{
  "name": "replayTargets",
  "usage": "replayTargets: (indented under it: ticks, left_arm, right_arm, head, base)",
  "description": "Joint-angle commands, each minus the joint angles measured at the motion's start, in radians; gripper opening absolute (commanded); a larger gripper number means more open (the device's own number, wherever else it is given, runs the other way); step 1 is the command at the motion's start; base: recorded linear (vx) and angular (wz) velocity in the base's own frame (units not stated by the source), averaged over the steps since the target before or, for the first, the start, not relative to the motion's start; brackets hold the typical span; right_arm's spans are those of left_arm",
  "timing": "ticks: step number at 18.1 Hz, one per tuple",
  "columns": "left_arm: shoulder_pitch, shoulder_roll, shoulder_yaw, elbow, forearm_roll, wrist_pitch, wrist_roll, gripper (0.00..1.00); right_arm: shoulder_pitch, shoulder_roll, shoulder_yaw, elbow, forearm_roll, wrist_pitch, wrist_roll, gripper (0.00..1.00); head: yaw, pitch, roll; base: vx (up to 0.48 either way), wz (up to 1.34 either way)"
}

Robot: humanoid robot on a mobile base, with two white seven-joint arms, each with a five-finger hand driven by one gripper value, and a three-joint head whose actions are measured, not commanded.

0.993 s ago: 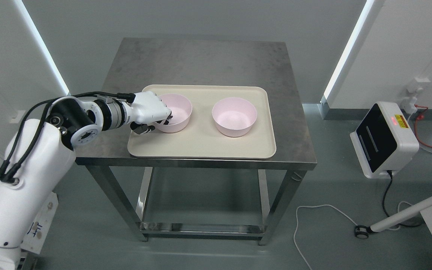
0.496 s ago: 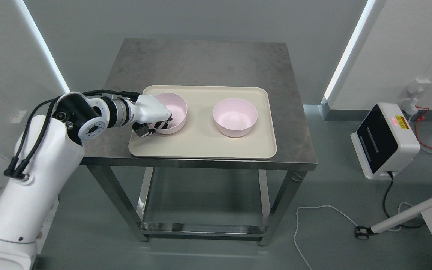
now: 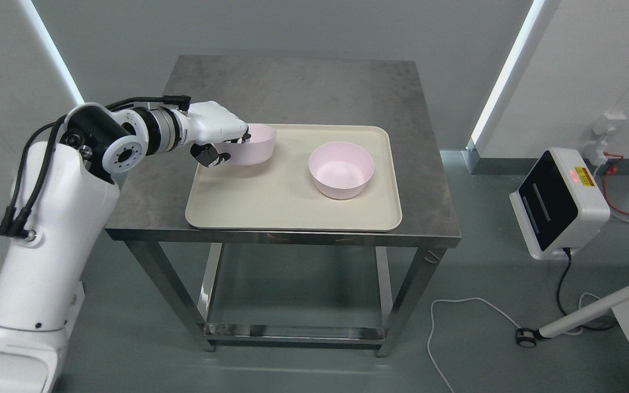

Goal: Stack pink IKEA bowls on left shelf middle
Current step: 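Lift the pink bowl and carry it over the other pink bowl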

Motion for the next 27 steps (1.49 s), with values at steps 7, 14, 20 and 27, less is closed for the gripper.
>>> replayTargets:
  ticks: [7, 14, 20, 27]
  left_arm:
    - [-0.001, -0.159, 0.263, -0.032, 0.012, -0.006, 0.009, 0.00]
    - [0.140, -0.259, 0.315, -0.111, 0.057, -0.149, 0.046, 0.00]
    - [0.157, -0.259, 0.312, -0.122, 0.170, -0.169, 0.097, 0.00]
    - [0.196, -0.259, 0.209, -0.124, 0.169, -0.187, 0.092, 0.00]
  right_arm:
    - [0.002, -0.017, -0.011, -0.034, 0.000, 0.000, 0.001, 1.00]
    - [0.002, -0.017, -0.011, -0.034, 0.000, 0.000, 0.001, 1.00]
    - [0.002, -0.017, -0.011, -0.034, 0.000, 0.000, 0.001, 1.00]
    - [0.002, -0.017, -0.011, -0.034, 0.000, 0.000, 0.001, 1.00]
  head:
    - [0.0000, 0.000, 0.000]
    - [0.0000, 0.000, 0.000]
    - [0.0000, 0.000, 0.000]
    - [0.0000, 0.000, 0.000]
  base:
    - [0.000, 0.00]
    - [0.000, 0.00]
    - [0.000, 0.00]
    - [0.000, 0.00]
